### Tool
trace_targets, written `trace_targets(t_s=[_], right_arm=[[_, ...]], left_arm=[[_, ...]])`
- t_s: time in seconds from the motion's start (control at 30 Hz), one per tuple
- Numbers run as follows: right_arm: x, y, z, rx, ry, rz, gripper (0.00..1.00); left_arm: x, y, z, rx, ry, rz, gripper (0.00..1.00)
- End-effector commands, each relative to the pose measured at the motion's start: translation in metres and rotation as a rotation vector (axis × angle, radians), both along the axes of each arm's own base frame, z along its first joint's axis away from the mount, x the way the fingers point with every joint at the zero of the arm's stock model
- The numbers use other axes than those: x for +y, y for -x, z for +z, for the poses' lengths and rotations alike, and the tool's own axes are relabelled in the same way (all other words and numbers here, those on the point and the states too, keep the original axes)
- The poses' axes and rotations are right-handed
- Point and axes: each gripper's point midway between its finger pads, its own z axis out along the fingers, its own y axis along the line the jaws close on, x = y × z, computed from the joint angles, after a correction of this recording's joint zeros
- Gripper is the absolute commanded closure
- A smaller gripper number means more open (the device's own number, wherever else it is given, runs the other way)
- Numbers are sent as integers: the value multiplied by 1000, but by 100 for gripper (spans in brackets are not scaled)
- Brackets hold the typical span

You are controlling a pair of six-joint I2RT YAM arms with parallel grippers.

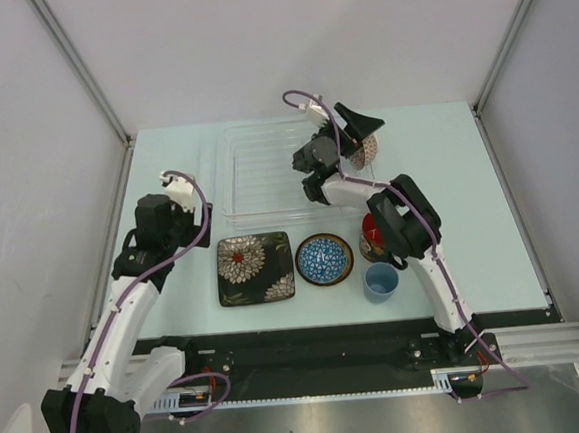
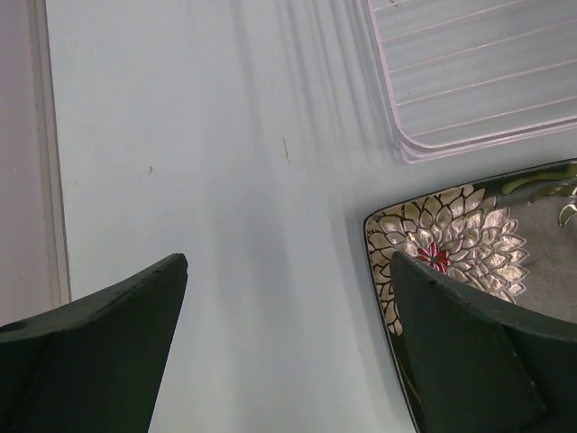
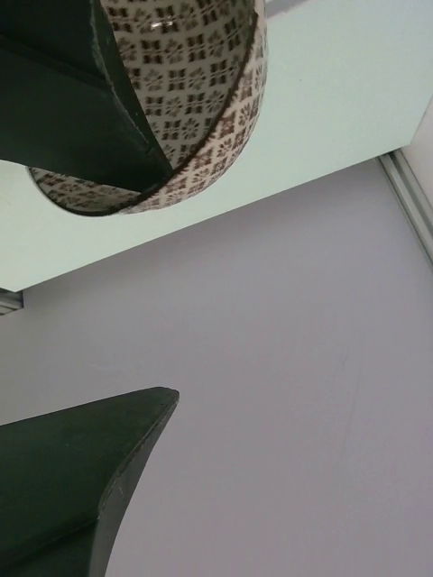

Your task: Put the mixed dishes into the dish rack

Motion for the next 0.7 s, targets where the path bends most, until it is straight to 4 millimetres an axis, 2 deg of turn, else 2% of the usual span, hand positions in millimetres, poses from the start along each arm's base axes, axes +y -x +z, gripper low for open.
trace_targets(t_s=[0.0, 0.2, 0.3, 0.67], right_arm=[[-6, 27, -14, -149, -336, -152, 8], [10, 16, -53, -99, -294, -145, 8], [14, 12, -65, -86, -283, -145, 9], [24, 4, -89, -80, -277, -140, 10]], left_arm=[[-3, -8, 16, -43, 21, -15, 0], [-2, -6, 16, -41, 10, -18, 0], [-1, -5, 14, -37, 7, -16, 0], [-2, -6, 12, -31, 19, -15, 0]])
